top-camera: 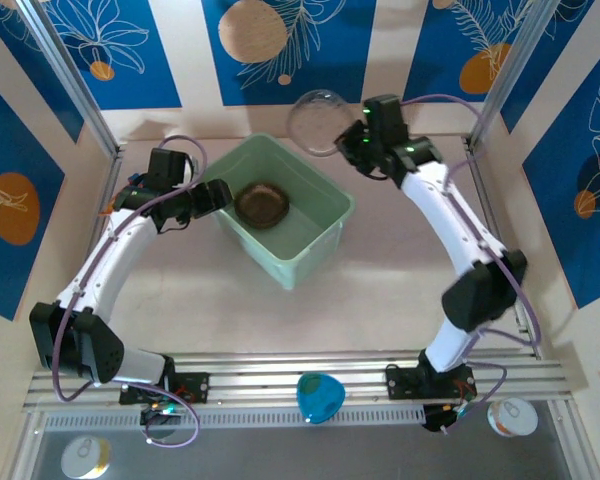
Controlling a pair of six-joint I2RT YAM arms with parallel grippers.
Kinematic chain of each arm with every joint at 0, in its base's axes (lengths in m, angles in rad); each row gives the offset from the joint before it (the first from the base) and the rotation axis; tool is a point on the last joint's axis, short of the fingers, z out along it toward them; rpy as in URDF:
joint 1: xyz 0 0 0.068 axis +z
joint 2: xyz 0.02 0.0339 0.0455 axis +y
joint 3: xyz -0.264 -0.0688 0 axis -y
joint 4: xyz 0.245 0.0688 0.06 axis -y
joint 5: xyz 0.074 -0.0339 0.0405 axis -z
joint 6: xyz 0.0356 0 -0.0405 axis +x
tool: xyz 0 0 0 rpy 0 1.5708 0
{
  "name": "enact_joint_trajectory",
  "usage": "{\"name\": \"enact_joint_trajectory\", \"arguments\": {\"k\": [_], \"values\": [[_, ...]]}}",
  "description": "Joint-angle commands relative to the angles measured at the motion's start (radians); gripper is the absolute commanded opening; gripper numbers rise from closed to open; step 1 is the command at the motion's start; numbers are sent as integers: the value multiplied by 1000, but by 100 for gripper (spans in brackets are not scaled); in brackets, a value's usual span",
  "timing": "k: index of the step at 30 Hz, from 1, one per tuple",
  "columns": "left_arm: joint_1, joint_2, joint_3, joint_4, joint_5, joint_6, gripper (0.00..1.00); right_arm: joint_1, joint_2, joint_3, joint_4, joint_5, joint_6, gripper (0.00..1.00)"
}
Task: Place the plates into the plastic bin on the countertop
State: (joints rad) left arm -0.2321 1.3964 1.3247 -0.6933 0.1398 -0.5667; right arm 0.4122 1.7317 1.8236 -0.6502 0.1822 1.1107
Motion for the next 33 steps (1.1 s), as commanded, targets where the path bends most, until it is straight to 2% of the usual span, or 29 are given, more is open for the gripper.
{"name": "enact_joint_trajectory", "arguments": {"k": [1,5,11,16,26,33], "values": [[2,1,42,-51,-46,25,80,66,116,123,-97,-58,52,0],[14,-13,51,-86,-124,32,80,147,208,163,-95,-66,90,0],[51,-40,30,-83,-141,32,80,217,300,192,-130,-23,131,0],[69,-41,15,-82,-124,46,80,237,384,220,-135,-35,142,0],[89,-28,16,-104,-106,94,80,257,572,400,-253,49,149,0],[102,-16,8,-104,-88,103,80,267,617,421,-266,91,161,0]]}}
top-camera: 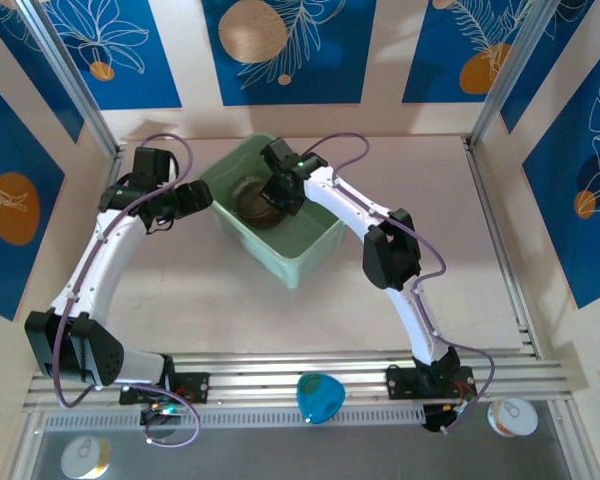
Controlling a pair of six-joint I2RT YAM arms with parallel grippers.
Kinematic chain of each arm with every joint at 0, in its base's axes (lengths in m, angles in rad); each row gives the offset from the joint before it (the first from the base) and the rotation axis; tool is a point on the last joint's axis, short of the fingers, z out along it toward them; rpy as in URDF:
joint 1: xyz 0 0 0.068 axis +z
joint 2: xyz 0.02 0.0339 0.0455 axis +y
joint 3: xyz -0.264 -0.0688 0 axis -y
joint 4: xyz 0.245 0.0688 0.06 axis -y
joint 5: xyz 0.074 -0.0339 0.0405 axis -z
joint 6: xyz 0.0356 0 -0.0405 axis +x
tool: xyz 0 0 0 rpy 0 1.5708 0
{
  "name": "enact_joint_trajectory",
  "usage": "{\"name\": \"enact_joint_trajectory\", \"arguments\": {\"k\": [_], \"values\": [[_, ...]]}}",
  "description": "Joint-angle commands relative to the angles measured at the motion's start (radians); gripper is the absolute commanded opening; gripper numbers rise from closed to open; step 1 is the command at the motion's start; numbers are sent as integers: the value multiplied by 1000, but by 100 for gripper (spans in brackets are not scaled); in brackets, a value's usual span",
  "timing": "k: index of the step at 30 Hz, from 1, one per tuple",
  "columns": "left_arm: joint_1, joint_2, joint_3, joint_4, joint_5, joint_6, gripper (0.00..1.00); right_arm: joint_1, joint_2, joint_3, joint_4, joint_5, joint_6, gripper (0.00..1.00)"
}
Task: Place the plates into the plastic bin on the countertop
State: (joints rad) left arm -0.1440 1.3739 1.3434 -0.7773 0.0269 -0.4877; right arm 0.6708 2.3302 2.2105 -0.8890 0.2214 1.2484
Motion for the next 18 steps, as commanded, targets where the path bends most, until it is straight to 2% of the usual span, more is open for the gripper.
{"name": "enact_joint_trajectory", "arguments": {"k": [1,5,8,9,11,13,18], "values": [[14,10,-12,-19,29,24,80,11,26,39,-35,62,25,0],[14,19,-10,-20,40,24,80,16,55,67,-75,107,50,0],[14,23,-10,-22,45,24,80,25,58,79,-92,146,66,10],[14,24,-10,-22,47,24,80,28,57,85,-104,158,79,15],[14,28,-7,-26,49,23,80,38,41,87,-99,186,85,35],[14,28,-7,-27,48,20,80,50,21,90,-86,212,81,49],[14,27,-7,-22,53,8,80,70,-23,101,-45,237,44,65]]}}
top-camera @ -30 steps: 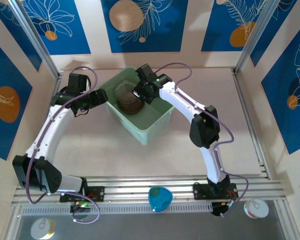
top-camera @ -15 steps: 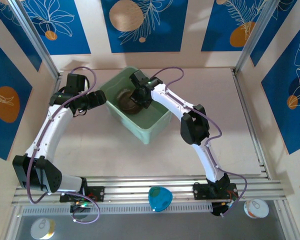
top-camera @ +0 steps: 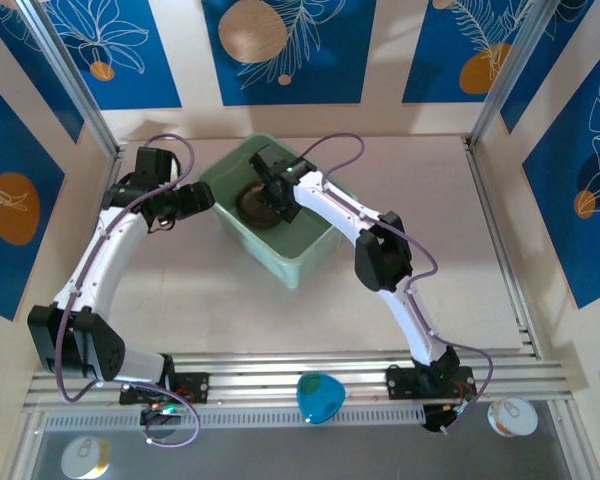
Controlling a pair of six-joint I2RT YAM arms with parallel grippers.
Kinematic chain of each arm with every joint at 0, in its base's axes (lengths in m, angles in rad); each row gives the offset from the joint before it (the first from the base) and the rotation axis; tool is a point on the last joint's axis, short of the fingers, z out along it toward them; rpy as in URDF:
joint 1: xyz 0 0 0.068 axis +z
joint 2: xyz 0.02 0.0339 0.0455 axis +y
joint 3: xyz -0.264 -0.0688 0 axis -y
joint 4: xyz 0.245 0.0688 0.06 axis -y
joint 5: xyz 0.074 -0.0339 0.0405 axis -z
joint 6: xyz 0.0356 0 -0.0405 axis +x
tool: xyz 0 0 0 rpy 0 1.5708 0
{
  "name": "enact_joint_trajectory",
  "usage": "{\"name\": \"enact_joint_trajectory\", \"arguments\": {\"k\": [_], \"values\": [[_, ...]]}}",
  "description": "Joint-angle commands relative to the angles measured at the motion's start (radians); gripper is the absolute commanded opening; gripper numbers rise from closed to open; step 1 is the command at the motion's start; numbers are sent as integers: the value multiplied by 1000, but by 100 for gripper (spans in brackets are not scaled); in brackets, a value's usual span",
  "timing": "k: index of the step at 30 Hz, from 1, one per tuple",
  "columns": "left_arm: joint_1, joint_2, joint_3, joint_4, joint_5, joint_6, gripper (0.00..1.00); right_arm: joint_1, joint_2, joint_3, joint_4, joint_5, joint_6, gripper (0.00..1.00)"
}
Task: Place the plates into the plastic bin on the countertop
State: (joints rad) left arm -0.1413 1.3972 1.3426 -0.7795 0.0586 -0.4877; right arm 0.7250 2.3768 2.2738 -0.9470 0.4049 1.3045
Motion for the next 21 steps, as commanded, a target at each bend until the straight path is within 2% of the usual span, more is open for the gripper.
{"name": "enact_joint_trajectory", "arguments": {"k": [1,6,12,14,21], "values": [[11,2,-7,-20,23,6,80,19,-81,36,22,56,-21,68],[11,0,-3,-19,20,5,80,36,-139,34,36,88,-81,80],[11,-16,6,-12,8,9,80,38,-255,-18,123,114,-249,83],[11,-27,3,-6,4,10,80,35,-287,-15,128,130,-315,88],[11,-56,-15,27,6,28,80,-47,-398,-66,133,69,-506,91]]}}
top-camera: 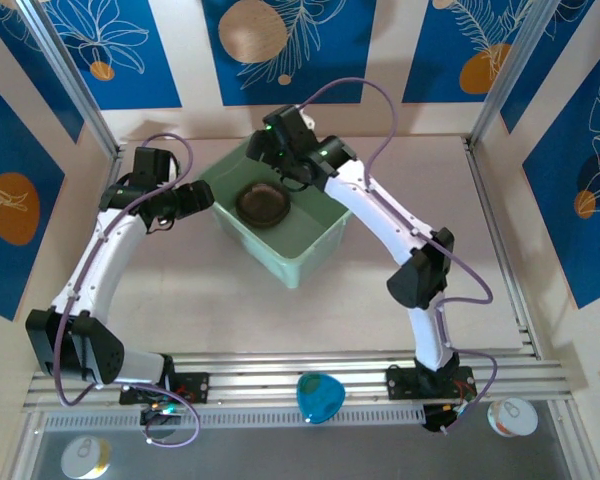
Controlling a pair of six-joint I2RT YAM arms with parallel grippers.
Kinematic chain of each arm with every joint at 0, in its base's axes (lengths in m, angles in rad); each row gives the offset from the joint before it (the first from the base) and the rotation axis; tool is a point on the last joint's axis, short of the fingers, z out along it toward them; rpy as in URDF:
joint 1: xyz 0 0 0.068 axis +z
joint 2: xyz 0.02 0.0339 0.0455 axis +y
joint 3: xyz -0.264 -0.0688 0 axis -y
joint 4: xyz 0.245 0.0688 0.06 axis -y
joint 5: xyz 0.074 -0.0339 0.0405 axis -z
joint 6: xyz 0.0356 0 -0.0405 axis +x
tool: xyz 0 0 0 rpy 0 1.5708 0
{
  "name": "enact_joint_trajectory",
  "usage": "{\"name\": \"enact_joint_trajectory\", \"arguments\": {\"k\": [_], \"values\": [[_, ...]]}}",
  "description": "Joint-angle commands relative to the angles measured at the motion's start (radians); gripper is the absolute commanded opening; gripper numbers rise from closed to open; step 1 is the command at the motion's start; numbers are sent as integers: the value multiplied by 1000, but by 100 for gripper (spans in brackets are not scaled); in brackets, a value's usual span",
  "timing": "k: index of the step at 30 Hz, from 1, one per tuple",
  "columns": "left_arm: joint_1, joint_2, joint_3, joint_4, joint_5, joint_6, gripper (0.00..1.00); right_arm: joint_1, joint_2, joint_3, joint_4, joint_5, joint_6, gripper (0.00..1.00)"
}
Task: Place the plates into the plastic bin on the countertop
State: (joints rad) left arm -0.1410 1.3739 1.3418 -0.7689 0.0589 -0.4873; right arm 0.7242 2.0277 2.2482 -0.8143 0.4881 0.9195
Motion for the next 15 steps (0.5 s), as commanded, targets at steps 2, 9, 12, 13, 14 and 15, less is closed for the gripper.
{"name": "enact_joint_trajectory", "arguments": {"k": [2,9,12,13,14,15], "values": [[11,-47,-26,33,3,47,80,-87,-105,-97,8,-24,-175,91],[11,-151,-136,112,-143,174,81,-260,-423,-513,110,-21,-288,92],[10,-257,-266,207,-220,231,82,-338,-606,-775,198,25,-364,98],[10,-300,-326,256,-243,261,83,-371,-668,-874,234,34,-385,99],[9,-343,-393,312,-265,287,85,-406,-720,-970,264,33,-408,99],[9,-378,-450,362,-288,299,87,-439,-767,-1049,289,32,-425,99]]}}
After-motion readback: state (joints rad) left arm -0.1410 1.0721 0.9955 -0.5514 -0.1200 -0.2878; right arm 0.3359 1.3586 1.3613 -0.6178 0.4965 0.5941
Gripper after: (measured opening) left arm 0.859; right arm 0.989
